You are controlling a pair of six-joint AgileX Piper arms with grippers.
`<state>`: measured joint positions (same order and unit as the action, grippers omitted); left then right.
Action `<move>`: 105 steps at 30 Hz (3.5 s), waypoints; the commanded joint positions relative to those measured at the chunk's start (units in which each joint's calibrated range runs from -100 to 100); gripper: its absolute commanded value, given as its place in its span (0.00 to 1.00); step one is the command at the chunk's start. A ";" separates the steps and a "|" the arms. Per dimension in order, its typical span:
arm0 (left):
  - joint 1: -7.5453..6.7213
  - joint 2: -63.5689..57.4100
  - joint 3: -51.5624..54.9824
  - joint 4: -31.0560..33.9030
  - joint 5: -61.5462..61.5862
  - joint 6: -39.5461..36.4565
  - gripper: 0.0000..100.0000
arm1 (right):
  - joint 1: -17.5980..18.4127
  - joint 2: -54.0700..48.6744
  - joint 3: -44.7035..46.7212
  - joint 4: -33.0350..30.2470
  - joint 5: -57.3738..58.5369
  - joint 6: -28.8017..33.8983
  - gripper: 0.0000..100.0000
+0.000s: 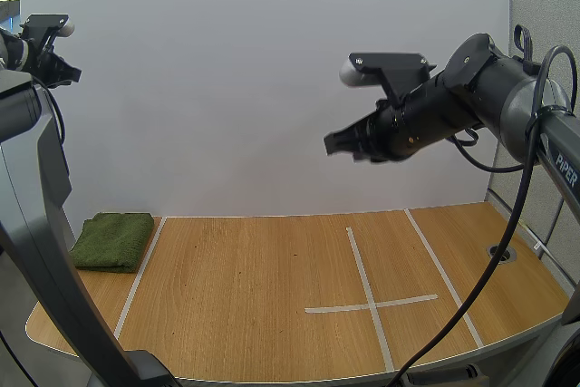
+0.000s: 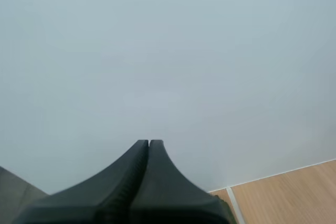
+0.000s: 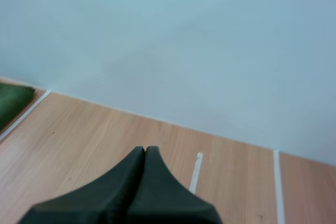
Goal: Fold the towel
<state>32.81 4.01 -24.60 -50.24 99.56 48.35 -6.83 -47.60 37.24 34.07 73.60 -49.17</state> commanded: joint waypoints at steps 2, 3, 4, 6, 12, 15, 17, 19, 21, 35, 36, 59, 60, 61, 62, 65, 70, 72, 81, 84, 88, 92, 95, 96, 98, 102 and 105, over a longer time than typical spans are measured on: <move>-4.62 -6.72 7.35 -1.78 0.44 -1.71 0.00 | -0.19 -0.74 0.03 1.20 -17.95 0.79 0.00; -5.57 -7.79 9.37 -1.55 0.44 -1.71 0.00 | -0.19 -0.74 0.03 1.20 -18.52 0.90 0.00; -6.62 -8.83 11.50 -1.56 0.44 -1.54 0.00 | -0.19 -0.74 0.03 1.20 -18.68 0.90 0.00; -8.73 -10.34 15.13 -1.30 -2.52 -1.27 0.00 | -0.19 -0.74 0.03 1.20 -18.49 1.12 0.00; -17.40 -13.10 24.53 4.10 -17.23 -4.35 0.00 | -0.19 -0.74 0.03 0.31 -12.85 1.12 0.00; -22.17 -13.10 26.06 9.31 -21.98 -9.35 0.00 | -0.19 -0.74 0.03 -1.82 -12.78 1.12 0.00; -24.86 -13.21 26.50 12.97 -24.49 -12.86 0.00 | -0.19 -0.74 0.03 -2.81 -13.67 1.12 0.00; -27.64 -13.69 27.16 16.71 -26.13 -15.71 0.00 | -0.19 -0.74 0.03 -3.58 -14.60 1.12 0.00; -29.84 -14.82 28.54 19.03 -28.01 -18.32 0.00 | -0.19 -0.74 0.03 -3.70 -14.84 1.12 0.00; -35.72 -40.08 51.95 19.53 -43.87 -23.31 0.00 | -0.19 -0.74 0.03 -3.91 -15.51 5.70 0.00; -35.69 -44.02 53.75 19.53 -44.26 -23.88 0.00 | -0.19 -0.74 0.03 -3.96 -15.72 7.38 0.00; -31.78 -94.58 73.62 19.40 -53.12 -27.73 0.00 | -0.19 -35.84 1.96 -4.85 -31.45 13.47 0.00; -31.78 -95.16 73.96 19.40 -53.12 -27.92 0.00 | -0.19 -36.92 2.64 -4.85 -33.45 13.56 0.00; -31.78 -96.05 74.55 19.53 -53.12 -28.95 0.00 | -0.19 -39.07 4.30 -4.95 -36.05 13.80 0.00; -31.78 -96.88 75.01 19.75 -53.12 -30.26 0.00 | -0.19 -40.78 5.83 -4.99 -38.35 13.81 0.00; -31.78 -98.69 76.38 19.75 -53.26 -31.82 0.00 | -0.19 -44.72 9.84 -4.99 -42.00 13.81 0.00; -31.78 -100.43 77.82 24.18 -52.70 -33.19 0.00 | -0.19 -48.48 14.91 -5.64 -42.58 13.81 0.00; -31.78 -101.30 78.24 26.90 -51.14 -35.18 0.00 | 0.12 -48.75 16.68 -5.64 -42.58 13.81 0.00; -31.78 -102.58 80.46 28.51 -48.80 -37.83 0.00 | 5.69 -51.35 23.03 -10.37 -42.47 13.81 0.00; -31.78 -102.58 81.68 28.94 -43.29 -37.91 0.00 | 6.38 -52.40 28.00 -14.55 -42.47 13.81 0.00; -31.78 -102.58 84.27 29.65 -42.56 -37.82 0.00 | 6.38 -52.40 32.60 -15.40 -38.85 13.81 0.00; -31.78 -102.58 87.43 29.65 -41.66 -37.82 0.00 | 6.02 -52.40 34.18 -15.55 -32.41 13.81 0.00; -31.78 -102.68 90.10 29.74 -42.09 -37.32 0.00 | 5.50 -52.40 34.18 -16.42 -28.13 13.81 0.00; -31.78 -102.68 90.76 29.74 -42.30 -37.32 0.00 | 5.32 -52.40 34.32 -16.98 -27.97 13.81 0.00; -31.92 -103.50 93.71 29.74 -44.50 -37.32 0.00 | 5.03 -52.40 36.08 -17.08 -30.26 13.81 0.00; -31.85 -104.01 99.50 29.74 -47.06 -37.31 0.00 | 5.03 -52.40 43.49 -16.76 -38.60 13.81 0.00; -31.76 -104.01 101.97 29.98 -51.94 -34.72 0.00 | 5.03 -52.40 49.81 -16.76 -44.82 13.81 0.00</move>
<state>0.98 -99.49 70.50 -20.76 55.42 10.78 -1.57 -99.60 75.83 17.58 41.40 -35.36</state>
